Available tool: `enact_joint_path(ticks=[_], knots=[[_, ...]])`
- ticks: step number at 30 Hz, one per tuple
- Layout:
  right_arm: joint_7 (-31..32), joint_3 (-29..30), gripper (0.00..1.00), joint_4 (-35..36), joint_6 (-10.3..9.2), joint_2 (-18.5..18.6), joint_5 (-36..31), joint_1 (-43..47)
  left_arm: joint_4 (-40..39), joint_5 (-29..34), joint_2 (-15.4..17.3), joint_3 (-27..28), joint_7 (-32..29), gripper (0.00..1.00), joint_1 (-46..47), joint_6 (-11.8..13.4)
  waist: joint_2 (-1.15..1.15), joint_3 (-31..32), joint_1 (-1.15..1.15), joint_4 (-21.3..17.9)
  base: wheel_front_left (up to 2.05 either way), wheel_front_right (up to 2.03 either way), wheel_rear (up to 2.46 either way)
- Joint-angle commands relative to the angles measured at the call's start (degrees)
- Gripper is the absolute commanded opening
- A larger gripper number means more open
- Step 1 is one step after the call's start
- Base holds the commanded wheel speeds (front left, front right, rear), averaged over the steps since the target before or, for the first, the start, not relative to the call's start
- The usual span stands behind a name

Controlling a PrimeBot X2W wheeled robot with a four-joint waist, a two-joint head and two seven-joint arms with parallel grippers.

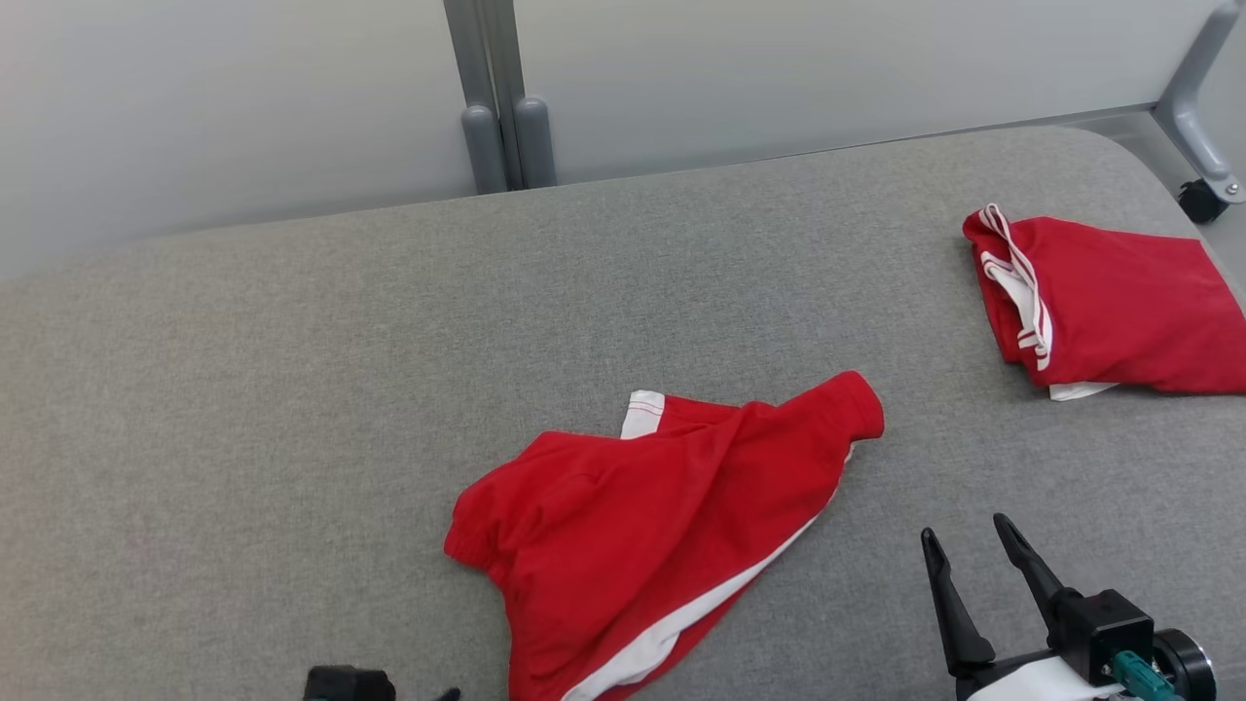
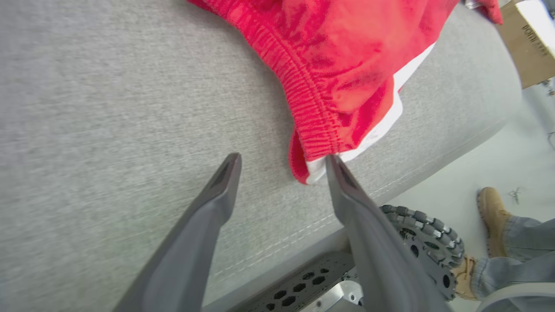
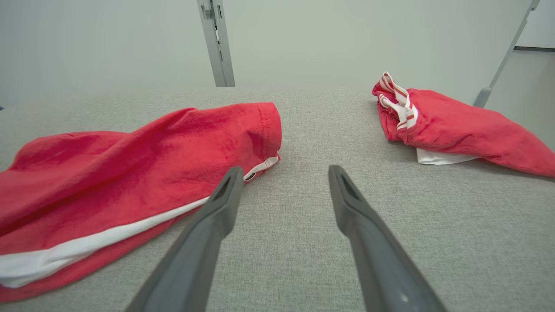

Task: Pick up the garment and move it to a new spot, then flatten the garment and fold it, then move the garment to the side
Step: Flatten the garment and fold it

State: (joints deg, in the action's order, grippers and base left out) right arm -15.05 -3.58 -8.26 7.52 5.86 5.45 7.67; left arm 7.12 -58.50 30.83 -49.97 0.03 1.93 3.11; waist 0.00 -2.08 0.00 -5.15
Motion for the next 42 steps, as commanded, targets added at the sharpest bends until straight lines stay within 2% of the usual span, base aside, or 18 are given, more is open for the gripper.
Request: enact_joint_path(ticks=[1, 3, 5, 8, 10, 15, 21, 30, 31, 32, 33, 34, 35, 42], knots=[[-0.12, 0.05, 1.00, 0.16, -0.08, 0.08, 0.09, 0.43, -2.19, 1.72, 1.68, 1.03, 0.72, 1.00, 0.51, 1.67, 0.00, 0.26, 0.00, -0.75, 0.00, 0.00, 0.00], [-0.12, -0.37, 1.00, 0.21, -0.08, 0.19, 0.07, 0.42, -5.69, 2.34, 2.02, 2.03, 1.01, 1.00, 1.30, 3.74, 0.00, 0.08, 0.00, -1.45, 0.00, 0.00, 0.00], [-0.12, -0.47, 1.00, 0.31, -0.08, 0.24, 0.10, -0.09, -9.24, 3.75, 2.55, 1.78, -0.13, 1.00, 3.20, 4.36, 0.00, -0.52, 0.00, -2.24, 0.00, 0.00, 0.00], [-0.12, -0.82, 1.00, 0.57, -0.08, 0.04, 0.17, -1.22, -11.81, 5.41, 0.18, 1.26, -1.32, 1.00, 8.08, 3.53, 0.00, -1.95, 0.00, -3.30, 0.00, 0.00, 0.00], [-0.12, -1.37, 1.00, 0.50, -0.08, -0.08, 0.17, -1.90, -10.72, 6.15, -2.99, 0.47, -2.10, 1.00, 11.83, 2.56, 0.00, -3.13, 0.00, -4.25, 0.00, 0.00, 0.00], [-0.12, -1.88, 1.00, 0.04, -0.08, -0.64, 0.42, -3.91, 0.14, 8.30, -9.51, -1.09, -2.85, 1.00, 21.48, -0.94, 0.00, -5.19, 0.00, -7.53, 0.00, 0.00, 0.00], [-0.12, -1.64, 1.00, -0.36, -0.08, -1.03, 0.35, -4.37, 13.23, 10.05, -15.05, -2.13, -0.43, 1.00, 28.27, -5.24, 0.00, -6.21, 0.00, -10.51, 0.00, 0.00, 0.00], [-0.12, -2.23, 1.00, -0.47, -0.08, -1.48, 0.43, -5.68, 28.05, 11.09, -20.20, -3.53, 1.88, 1.00, 34.90, -8.64, 0.00, -7.57, 0.00, -12.76, 0.00, 0.00, 0.00], [-0.12, -2.20, 1.00, -0.47, -0.08, -1.54, 0.43, -5.70, 29.82, 10.61, -20.65, -3.86, 1.52, 0.87, 35.21, -8.97, 0.00, -7.65, 0.00, -12.86, 0.00, 0.00, 0.00], [-0.12, -2.19, 1.00, -0.46, -0.08, -1.58, 0.44, -5.71, 31.08, 10.47, -20.92, -4.20, 1.32, 0.50, 35.51, -9.27, 0.00, -7.71, 0.00, -12.93, 0.00, 0.00, 0.00], [-0.12, -2.12, 1.00, -0.49, -0.08, -1.62, 0.45, -5.76, 33.73, 10.18, -21.49, -4.63, 1.84, 0.31, 36.01, -9.68, 0.00, -7.83, 0.00, -13.09, 0.00, 0.00, 0.00], [-0.12, -2.12, 1.00, -0.52, -0.08, -1.65, 0.45, -5.79, 35.18, 9.98, -21.71, -4.53, 2.56, 0.18, 36.25, -9.86, 0.00, -7.89, 0.00, -13.17, 0.00, 0.00, 0.00], [-0.12, -2.09, 1.00, -0.55, -0.08, -1.67, 0.43, -5.81, 36.32, 9.97, -21.87, -4.46, 2.99, 0.00, 36.35, -9.96, 0.00, -7.91, 0.00, -13.21, 0.00, 0.00, 0.00], [-0.12, -1.75, 1.00, -0.49, -0.08, -1.78, 0.43, -5.58, 43.87, 8.89, -23.60, -4.82, 5.63, 0.00, 36.36, -10.40, 0.00, -7.80, 0.00, -13.04, 0.00, 0.00, 0.00]])
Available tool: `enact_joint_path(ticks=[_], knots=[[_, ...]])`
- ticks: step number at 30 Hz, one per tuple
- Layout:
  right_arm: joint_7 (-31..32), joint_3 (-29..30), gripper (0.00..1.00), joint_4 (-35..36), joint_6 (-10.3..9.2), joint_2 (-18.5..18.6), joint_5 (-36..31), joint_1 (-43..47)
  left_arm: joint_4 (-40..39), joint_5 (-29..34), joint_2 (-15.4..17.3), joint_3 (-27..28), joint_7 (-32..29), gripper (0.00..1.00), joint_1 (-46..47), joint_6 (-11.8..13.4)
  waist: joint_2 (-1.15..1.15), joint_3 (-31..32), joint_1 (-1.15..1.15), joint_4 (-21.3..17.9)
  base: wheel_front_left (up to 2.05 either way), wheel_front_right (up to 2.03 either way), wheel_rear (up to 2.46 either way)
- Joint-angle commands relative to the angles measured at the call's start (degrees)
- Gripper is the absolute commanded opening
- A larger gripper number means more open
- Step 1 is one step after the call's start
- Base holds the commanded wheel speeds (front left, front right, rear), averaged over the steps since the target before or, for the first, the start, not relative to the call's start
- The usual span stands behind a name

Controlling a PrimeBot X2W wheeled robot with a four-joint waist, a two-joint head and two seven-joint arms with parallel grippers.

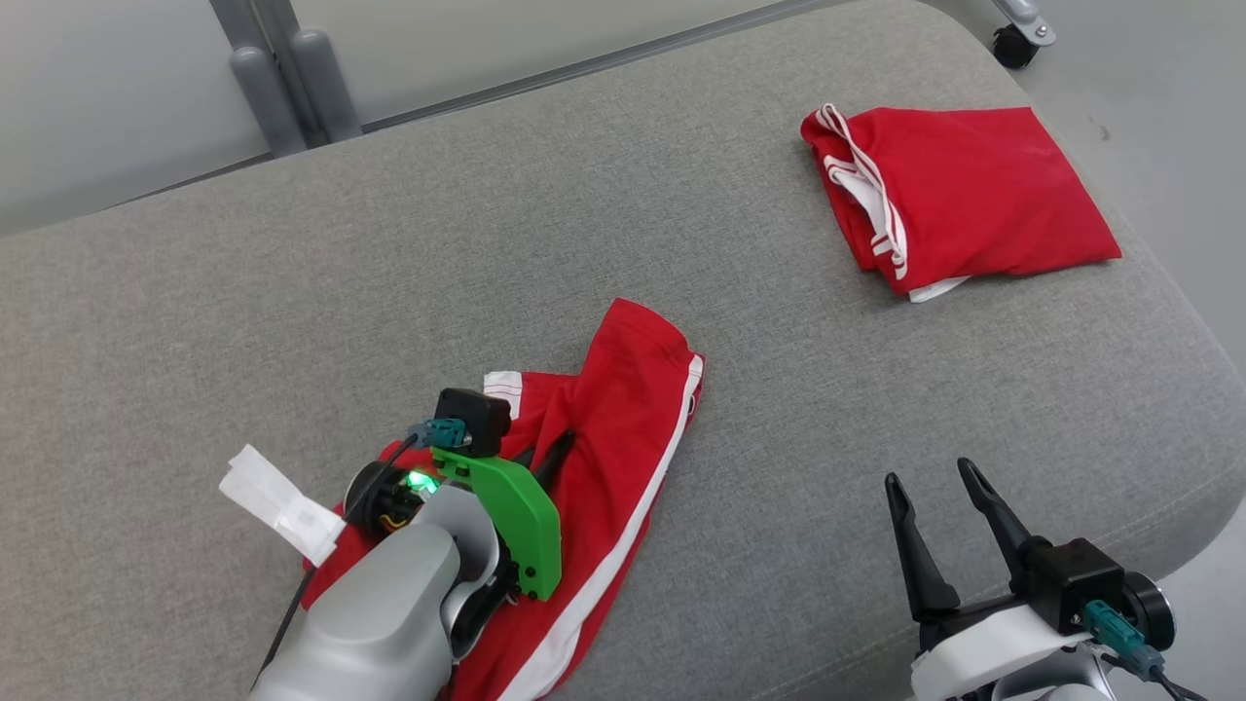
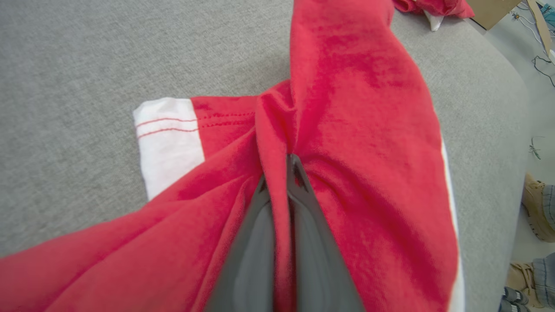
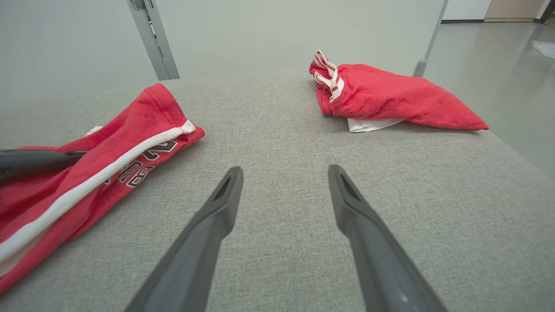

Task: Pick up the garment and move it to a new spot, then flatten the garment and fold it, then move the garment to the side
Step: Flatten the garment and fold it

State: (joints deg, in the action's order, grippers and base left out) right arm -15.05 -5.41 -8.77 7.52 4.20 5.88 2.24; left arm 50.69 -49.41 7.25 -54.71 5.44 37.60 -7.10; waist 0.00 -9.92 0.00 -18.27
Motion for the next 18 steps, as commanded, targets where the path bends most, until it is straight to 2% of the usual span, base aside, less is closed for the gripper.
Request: enact_joint_path(ticks=[1, 2, 3, 4, 5, 6, 12, 18], knots=[[-0.12, 0.11, 1.00, -0.01, -0.08, -0.13, 0.01, -0.08, 0.88, -0.42, -0.18, -0.08, 0.60, 0.13, 0.74, -0.24, 0.00, 0.08, 0.00, 0.17, 0.00, 0.00, 0.00], [-0.12, 0.16, 1.00, -0.08, -0.08, -0.13, 0.02, 0.04, 1.41, -0.45, -0.37, -0.22, 1.10, 0.25, 0.82, -0.32, 0.00, 0.15, 0.00, 0.28, 0.00, 0.00, 0.00], [-0.12, 0.18, 1.00, -0.12, -0.08, -0.12, 0.01, 0.11, 1.86, -0.57, -0.56, -0.37, 1.46, 0.42, 0.86, -0.31, 0.00, 0.19, 0.00, 0.37, 0.00, 0.00, 0.00], [-0.12, 0.27, 1.00, -0.18, -0.08, -0.09, 0.01, 0.21, 2.41, -0.68, -0.82, -0.52, 1.88, 0.52, 0.89, -0.30, 0.00, 0.28, 0.00, 0.55, 0.00, 0.00, 0.00], [-0.12, 0.29, 1.00, -0.21, -0.08, -0.09, -0.02, 0.27, 2.85, -0.58, -1.01, -0.74, 2.35, 0.80, 0.90, -0.33, 0.00, 0.34, 0.00, 0.67, 0.00, 0.00, 0.00], [-0.12, 0.32, 1.00, -0.25, -0.08, -0.09, -0.05, 0.33, 3.24, -0.49, -1.17, -0.99, 2.69, 0.99, 0.83, -0.35, 0.00, 0.42, 0.00, 0.80, 0.00, 0.00, 0.00], [-0.12, 0.29, 1.00, -0.44, -0.08, 0.15, -0.19, 0.56, 7.90, 0.72, -1.68, -2.76, 4.39, 1.00, -0.06, -0.15, 0.00, 1.16, 0.00, 1.82, 0.00, 0.00, 0.00], [-0.12, 0.43, 1.00, -0.43, -0.08, 0.38, -0.27, 0.96, 10.59, -0.43, -2.76, -1.45, 7.53, 1.00, -0.74, 0.78, 0.00, 1.87, 0.00, 3.12, 0.00, 0.00, 0.00]])
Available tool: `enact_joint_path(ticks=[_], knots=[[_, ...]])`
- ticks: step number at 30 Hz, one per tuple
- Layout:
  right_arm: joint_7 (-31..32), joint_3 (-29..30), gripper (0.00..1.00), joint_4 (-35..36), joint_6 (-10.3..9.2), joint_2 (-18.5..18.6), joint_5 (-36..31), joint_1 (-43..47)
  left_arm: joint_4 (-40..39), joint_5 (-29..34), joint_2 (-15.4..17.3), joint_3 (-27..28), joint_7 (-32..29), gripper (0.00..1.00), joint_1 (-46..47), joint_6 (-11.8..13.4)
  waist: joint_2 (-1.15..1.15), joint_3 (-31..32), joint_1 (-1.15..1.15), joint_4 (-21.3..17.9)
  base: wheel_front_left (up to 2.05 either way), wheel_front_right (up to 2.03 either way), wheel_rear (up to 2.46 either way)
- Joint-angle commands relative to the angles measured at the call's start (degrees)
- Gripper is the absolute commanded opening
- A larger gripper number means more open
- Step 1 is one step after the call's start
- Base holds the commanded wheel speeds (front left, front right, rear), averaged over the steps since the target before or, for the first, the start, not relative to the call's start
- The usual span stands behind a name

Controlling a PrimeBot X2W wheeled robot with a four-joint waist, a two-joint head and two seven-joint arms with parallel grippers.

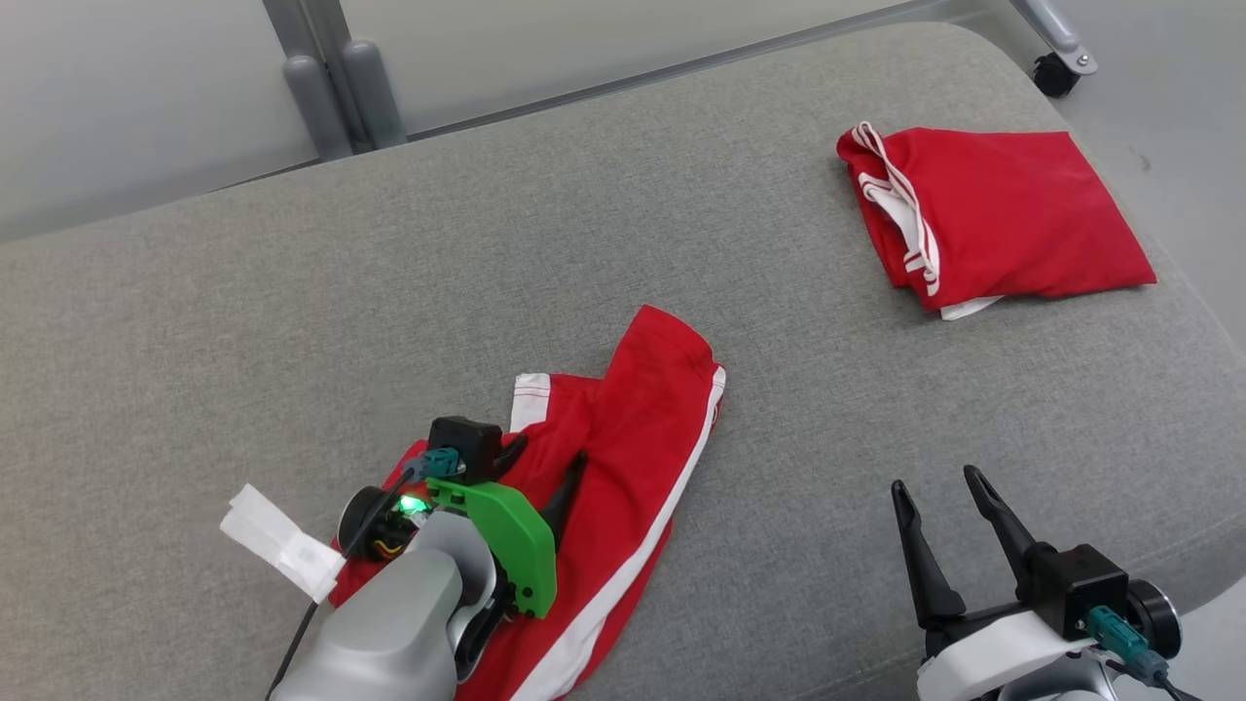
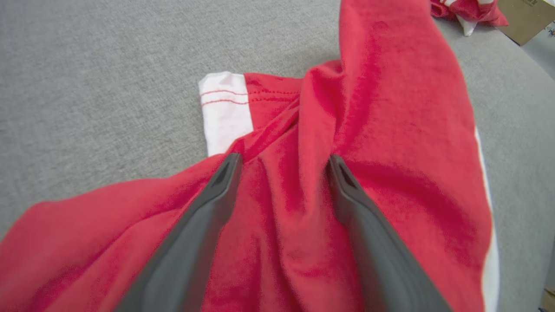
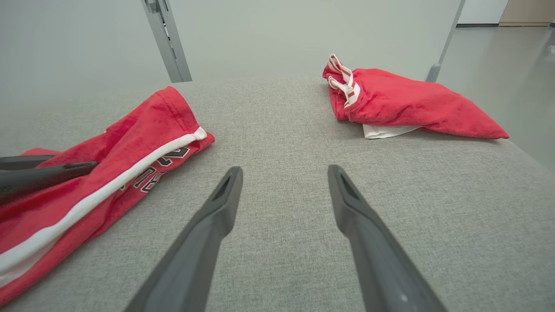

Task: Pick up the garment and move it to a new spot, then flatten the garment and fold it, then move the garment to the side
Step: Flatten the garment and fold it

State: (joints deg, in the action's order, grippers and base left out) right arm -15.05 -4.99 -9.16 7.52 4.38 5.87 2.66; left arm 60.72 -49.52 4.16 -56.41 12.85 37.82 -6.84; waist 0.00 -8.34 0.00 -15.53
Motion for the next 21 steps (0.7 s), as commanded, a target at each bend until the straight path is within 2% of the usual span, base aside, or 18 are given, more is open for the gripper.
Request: enact_joint_path(ticks=[1, 6, 12, 16, 21], knots=[[-0.12, 0.06, 1.00, -0.03, -0.08, 0.19, -0.27, 0.58, 0.55, -0.35, 0.21, 0.55, 0.62, 1.00, -0.89, 0.67, 0.00, 0.41, 0.00, 0.62, 0.00, 0.00, 0.00], [-0.12, 0.07, 1.00, 0.14, -0.08, 0.37, -0.23, 0.77, -1.48, 0.01, -0.22, 2.49, 2.20, 1.00, -1.12, 1.79, 0.00, 0.82, 0.00, 1.51, 0.00, 0.00, 0.00], [-0.12, -0.10, 1.00, 0.18, -0.08, 0.56, -0.38, 1.16, -9.23, 3.04, -0.46, 3.09, 2.34, 1.00, -0.63, 3.40, 0.00, 1.11, 0.00, 1.98, 0.00, 0.00, 0.00], [-0.12, -0.43, 1.00, 0.35, -0.08, 0.73, -0.19, 0.95, -15.76, 5.77, -0.79, 0.54, 2.21, 1.00, -0.41, 4.10, 0.00, 0.77, 0.00, 1.17, 0.00, 0.00, 0.00], [-0.12, -0.86, 1.00, 0.52, -0.08, 0.31, 0.10, -0.27, -22.65, 6.31, -0.92, -4.21, -2.83, 1.00, -2.21, 4.49, 0.00, -0.91, 0.00, -1.05, 0.00, 0.00, 0.00]])
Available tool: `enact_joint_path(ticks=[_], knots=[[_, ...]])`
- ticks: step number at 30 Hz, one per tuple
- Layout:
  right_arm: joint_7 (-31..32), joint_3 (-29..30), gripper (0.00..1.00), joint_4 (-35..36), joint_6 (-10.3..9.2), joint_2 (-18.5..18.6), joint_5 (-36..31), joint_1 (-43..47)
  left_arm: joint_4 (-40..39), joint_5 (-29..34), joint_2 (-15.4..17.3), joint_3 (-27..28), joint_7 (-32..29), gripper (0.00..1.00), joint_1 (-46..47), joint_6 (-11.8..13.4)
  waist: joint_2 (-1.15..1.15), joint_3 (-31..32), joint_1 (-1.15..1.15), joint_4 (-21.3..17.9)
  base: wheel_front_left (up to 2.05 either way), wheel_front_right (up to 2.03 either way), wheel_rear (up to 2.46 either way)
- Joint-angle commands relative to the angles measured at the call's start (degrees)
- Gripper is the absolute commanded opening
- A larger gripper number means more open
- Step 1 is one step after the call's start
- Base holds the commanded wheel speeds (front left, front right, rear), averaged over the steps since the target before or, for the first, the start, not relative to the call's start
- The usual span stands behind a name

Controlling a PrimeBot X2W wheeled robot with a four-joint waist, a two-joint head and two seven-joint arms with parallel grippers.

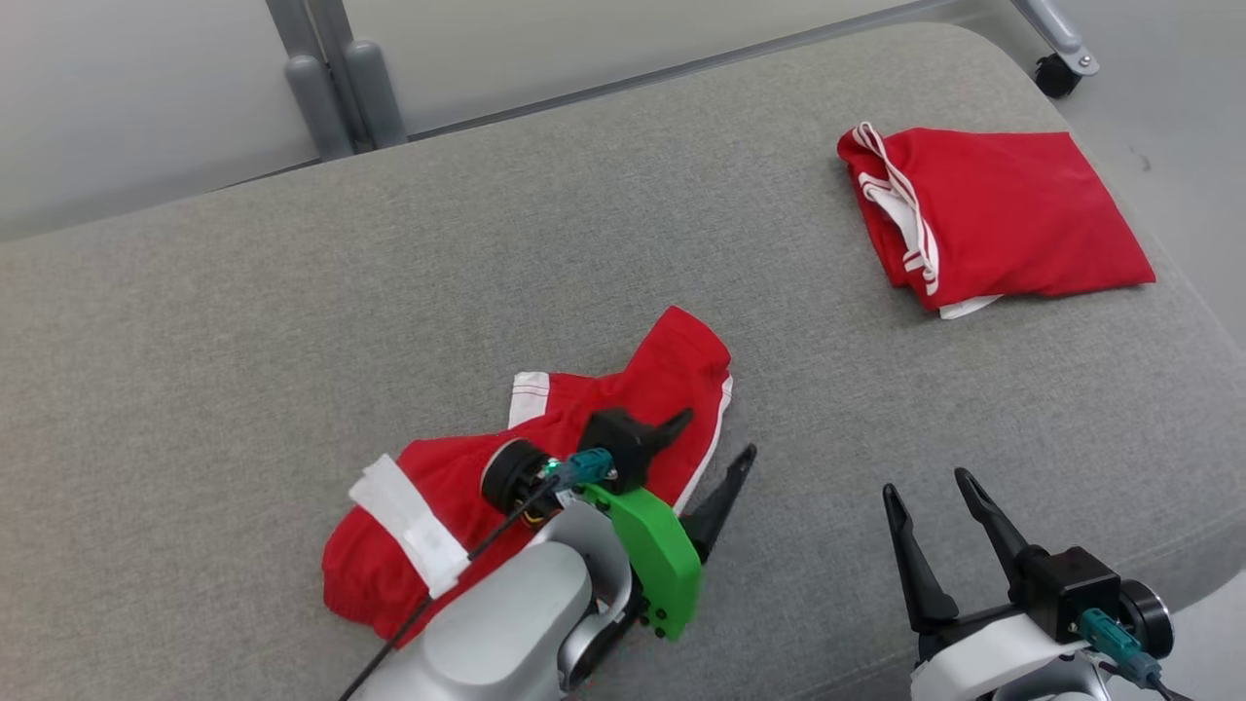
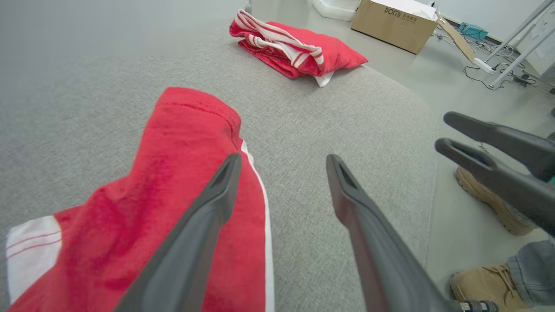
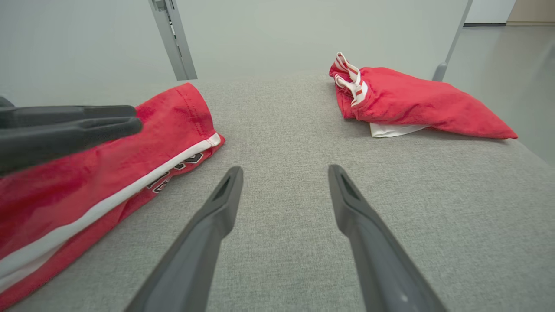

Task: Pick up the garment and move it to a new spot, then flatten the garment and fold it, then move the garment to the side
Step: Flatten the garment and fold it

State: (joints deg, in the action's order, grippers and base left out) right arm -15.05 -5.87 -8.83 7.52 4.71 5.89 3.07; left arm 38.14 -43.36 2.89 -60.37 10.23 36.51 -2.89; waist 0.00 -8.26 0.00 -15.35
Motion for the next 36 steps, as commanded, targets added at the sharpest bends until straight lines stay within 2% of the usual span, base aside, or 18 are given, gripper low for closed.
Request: enact_joint_path(ticks=[1, 6, 11, 20, 22, 23, 28, 29, 30, 32, 34, 36], knots=[[-0.12, -0.10, 1.00, 0.17, -0.08, -0.12, 0.13, -0.92, -0.75, 0.41, 0.29, -0.78, -0.82, 1.00, -0.82, 0.82, 0.00, -1.36, 0.00, -1.77, 0.00, 0.00, 0.00], [-0.12, 0.36, 1.00, 0.05, -0.08, -0.75, 0.36, -1.28, -0.57, 0.54, 0.45, -2.56, -4.60, 1.00, -0.83, 2.98, 0.00, -3.05, 0.00, -4.00, 0.00, 0.00, 0.00], [-0.12, 1.28, 1.00, 0.14, -0.08, -1.28, 0.47, -1.14, 1.88, 1.33, 1.79, -2.28, -5.23, 1.00, 0.32, 5.47, 0.00, -3.75, 0.00, -4.67, 0.00, 0.00, 0.00], [-0.12, 1.08, 1.00, -0.21, -0.08, -1.56, 0.68, -1.89, 2.58, 0.67, 3.10, -1.80, -5.24, 0.98, 0.50, 6.33, 0.00, -3.55, 0.00, -3.72, 0.00, 0.00, 0.00], [-0.12, 1.07, 1.00, -0.17, -0.08, -1.60, 0.65, -2.02, 2.66, 0.46, 3.07, -1.68, -5.18, 0.58, 0.58, 6.38, 0.00, -3.52, 0.00, -3.60, 0.00, 0.00, 0.00], [-0.12, 1.09, 1.00, -0.10, -0.08, -1.62, 0.62, -2.03, 2.71, 0.37, 3.06, -1.69, -5.16, 0.47, 0.65, 6.31, 0.00, -3.51, 0.00, -3.55, 0.00, 0.00, 0.00], [-0.12, 1.24, 1.00, -0.11, -0.08, -1.66, 0.49, -1.89, 2.98, 0.05, 2.89, -1.81, -4.97, 0.26, 0.69, 6.06, 0.00, -3.51, 0.00, -3.54, 0.00, 0.00, 0.00], [-0.12, 1.27, 1.00, -0.12, -0.08, -1.68, 0.47, -1.83, 3.07, 0.01, 2.88, -1.87, -5.03, 0.18, 0.68, 5.97, 0.00, -3.52, 0.00, -3.57, 0.00, 0.00, 0.00], [-0.12, 1.27, 1.00, -0.14, -0.08, -1.68, 0.46, -1.79, 3.19, -0.02, 2.89, -1.91, -5.00, 0.16, 0.67, 5.91, 0.00, -3.54, 0.00, -3.60, 0.00, 0.00, 0.00], [-0.12, 1.23, 1.00, -0.20, -0.08, -1.69, 0.50, -1.78, 3.51, -0.05, 2.93, -1.93, -4.73, 0.22, 0.75, 5.85, 0.00, -3.62, 0.00, -3.70, 0.00, 0.00, 0.00], [-0.12, 1.17, 1.00, -0.25, -0.08, -1.71, 0.60, -1.88, 3.81, -0.05, 2.92, -1.95, -4.51, 0.39, 0.88, 5.93, 0.00, -3.68, 0.00, -3.80, 0.00, 0.00, 0.00], [-0.12, 1.13, 1.00, -0.29, -0.08, -1.73, 0.67, -2.00, 4.03, -0.19, 2.86, -1.91, -4.42, 0.45, 1.06, 5.90, 0.00, -3.75, 0.00, -3.90, 0.00, 0.00, 0.00]])
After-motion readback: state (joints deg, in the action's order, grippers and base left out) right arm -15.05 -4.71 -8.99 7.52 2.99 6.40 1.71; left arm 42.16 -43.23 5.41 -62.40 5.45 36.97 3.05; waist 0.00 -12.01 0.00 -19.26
